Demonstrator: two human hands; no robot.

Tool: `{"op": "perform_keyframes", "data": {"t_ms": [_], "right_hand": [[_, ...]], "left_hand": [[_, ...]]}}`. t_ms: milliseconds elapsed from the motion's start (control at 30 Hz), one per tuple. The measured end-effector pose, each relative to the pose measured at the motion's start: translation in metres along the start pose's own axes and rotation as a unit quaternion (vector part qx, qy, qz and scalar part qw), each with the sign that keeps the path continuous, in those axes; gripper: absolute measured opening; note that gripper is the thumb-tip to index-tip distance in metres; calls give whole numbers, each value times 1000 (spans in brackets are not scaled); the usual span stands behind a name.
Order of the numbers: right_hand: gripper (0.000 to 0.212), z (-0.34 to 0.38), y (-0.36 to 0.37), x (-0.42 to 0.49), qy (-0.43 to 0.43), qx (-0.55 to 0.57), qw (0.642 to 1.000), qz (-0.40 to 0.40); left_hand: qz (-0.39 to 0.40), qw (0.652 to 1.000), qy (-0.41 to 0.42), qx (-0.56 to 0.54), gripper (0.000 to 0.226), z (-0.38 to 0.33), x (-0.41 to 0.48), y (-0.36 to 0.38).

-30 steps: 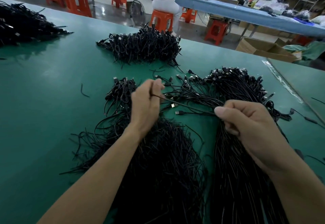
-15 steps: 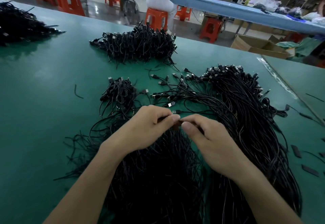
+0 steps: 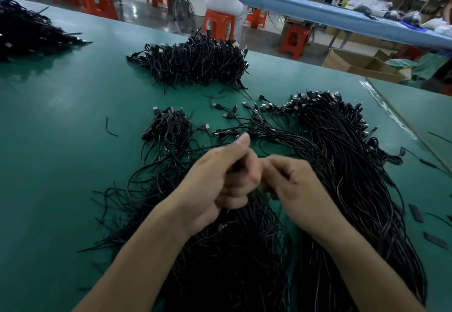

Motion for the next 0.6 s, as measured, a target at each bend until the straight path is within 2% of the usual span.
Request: {"op": "perform_keyframes", "data": {"t_ms": [67,167,233,300,367,433,500,600], "right_hand": [[37,-2,11,-7,-3,-47,997,57],[27,7,24,-20,-33,-82,987,133],[29,15,26,-24,-63,-126,978,153],[29,24,21,-23,-94,-164,972,142],[24,31,8,-20,-114,-167,974,102],[17,37,-7,-16,-123,-152,979,52],[12,40,-19,-15,-131,-120,984,15],[20,40,-28,-12,-133,-32,991,-4]], "left_hand": [[-6,995,31,-92,48,-5,2,-5],[-56,983,63,-161,45,-4,6,-17],[-114,984,80,-113,45,0,7,-25],[-156,983,101,-8,41,0,6,-27],[-169,971,96,141,36,-1,5,-19],[-144,952,58,263,36,4,5,-8],[-100,958,-2,270,41,13,5,0],[-49,967,-56,244,51,18,2,6]]}}
Point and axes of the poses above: each hand's wrist, its own x-axis towards the middle knuckle, its own y-axis out of the palm, z = x × y, the point moved 7 cm from there along x, towards the middle knuckle, and after that the axes turned 8 degrees about -y, right-handed, at the moved point
